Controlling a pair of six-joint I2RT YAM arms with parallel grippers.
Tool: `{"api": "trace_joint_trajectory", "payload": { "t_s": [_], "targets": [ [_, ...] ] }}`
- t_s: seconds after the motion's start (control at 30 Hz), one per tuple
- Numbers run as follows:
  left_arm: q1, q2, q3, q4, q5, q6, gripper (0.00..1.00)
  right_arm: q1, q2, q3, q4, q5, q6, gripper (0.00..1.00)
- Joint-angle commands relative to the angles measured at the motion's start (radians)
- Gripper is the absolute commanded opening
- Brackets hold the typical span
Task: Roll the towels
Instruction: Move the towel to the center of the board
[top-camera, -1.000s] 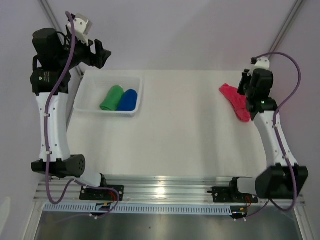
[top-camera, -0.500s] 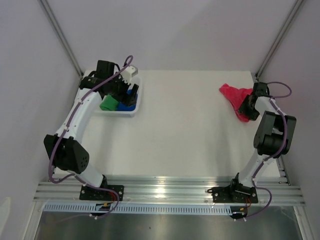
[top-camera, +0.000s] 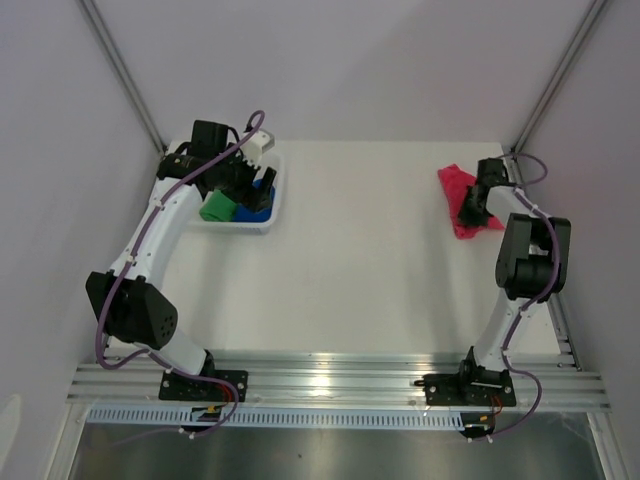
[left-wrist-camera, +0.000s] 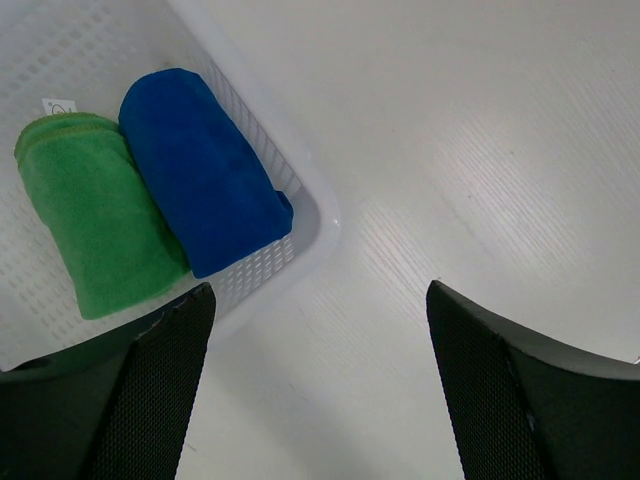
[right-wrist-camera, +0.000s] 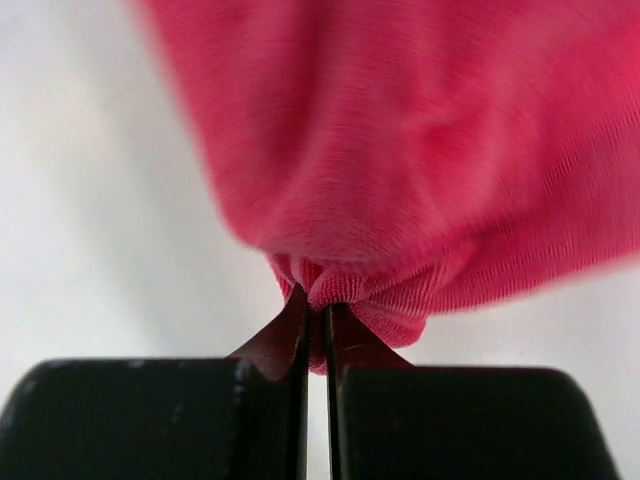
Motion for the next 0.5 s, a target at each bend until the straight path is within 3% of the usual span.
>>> {"api": "trace_joint_trajectory", "payload": {
  "t_s": [0.0,0.13,0.23,0.27,0.33,0.43,0.47],
  "targets": [
    [0.001,-0.019,0.033,0.017,-0.005,-0.009,0.89,0.229,-0.144,-0.067,-0.030,-0.192,-0.084,0.00],
    [0.003,-0.018,0.025,0.012,0.000,0.000,0.88,0.497,-0.301,-0.144,-0.087,-0.252,-0.134,0.00],
    [0.001,-0.006,0.025,0.009,0.001,0.008,0.89,0.674,-0.345,-0.172,-0.156,-0.254,-0.106,0.07],
    [0.003,-0.004,0.024,0.005,0.011,0.008,0.89,0.712,-0.362,-0.178,-0.167,-0.260,-0.098,0.24],
    [0.001,0.002,0.025,-0.001,0.021,0.014,0.89,0.800,-0.383,-0.178,-0.191,-0.272,-0.089,0.39],
    [0.000,0.004,0.028,-0.021,0.057,0.032,0.89,0.796,-0.468,-0.201,-0.176,-0.275,-0.049,0.46],
    [-0.002,0.004,0.027,-0.029,0.066,0.038,0.89,0.777,-0.494,-0.215,-0.152,-0.269,-0.039,0.70]
  ]
}}
